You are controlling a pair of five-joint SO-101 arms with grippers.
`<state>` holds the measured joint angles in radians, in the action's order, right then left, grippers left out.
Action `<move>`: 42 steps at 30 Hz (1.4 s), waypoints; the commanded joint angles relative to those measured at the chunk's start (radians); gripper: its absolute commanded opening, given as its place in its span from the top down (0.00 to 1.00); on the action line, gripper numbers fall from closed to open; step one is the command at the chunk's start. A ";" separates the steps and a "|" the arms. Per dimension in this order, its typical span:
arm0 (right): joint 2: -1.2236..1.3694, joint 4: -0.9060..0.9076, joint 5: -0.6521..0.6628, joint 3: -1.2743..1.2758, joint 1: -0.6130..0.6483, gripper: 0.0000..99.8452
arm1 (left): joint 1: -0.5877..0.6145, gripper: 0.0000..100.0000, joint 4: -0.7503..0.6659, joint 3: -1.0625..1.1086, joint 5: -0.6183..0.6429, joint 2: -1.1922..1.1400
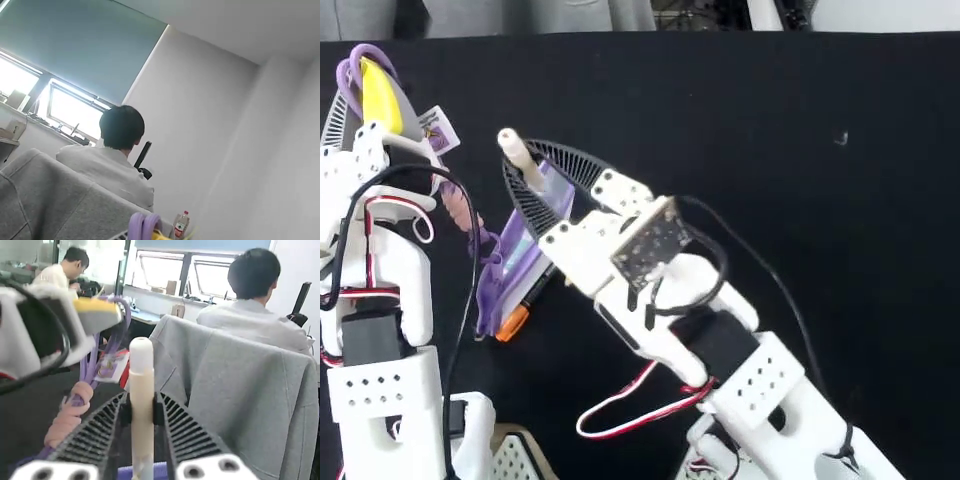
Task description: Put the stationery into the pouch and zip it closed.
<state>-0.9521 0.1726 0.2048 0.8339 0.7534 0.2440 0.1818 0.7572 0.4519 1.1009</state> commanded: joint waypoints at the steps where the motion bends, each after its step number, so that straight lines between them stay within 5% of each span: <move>1: -0.031 -0.028 0.005 0.004 -0.012 0.88 | 0.018 0.97 -0.017 -0.008 0.008 0.009; 5: -0.033 -0.025 0.061 -0.002 -0.021 0.73 | 0.038 0.97 -0.021 -0.008 0.009 0.008; 15: -0.070 0.074 0.075 -0.099 -0.069 0.73 | 0.038 0.97 -0.021 -0.008 0.009 0.003; 26: 0.343 0.621 0.081 -0.682 -0.095 0.73 | 0.116 0.97 -0.023 -0.010 0.097 0.000; 36: 0.834 1.399 0.084 -1.575 0.026 0.73 | 0.136 0.97 -0.023 -0.008 0.100 0.000; 42: 1.035 1.560 0.143 -1.810 0.083 0.73 | 0.136 0.97 -0.021 -0.008 0.100 0.000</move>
<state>-0.0161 1.6579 0.2984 -0.8155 0.8086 0.3728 0.1818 0.7572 0.5424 1.1009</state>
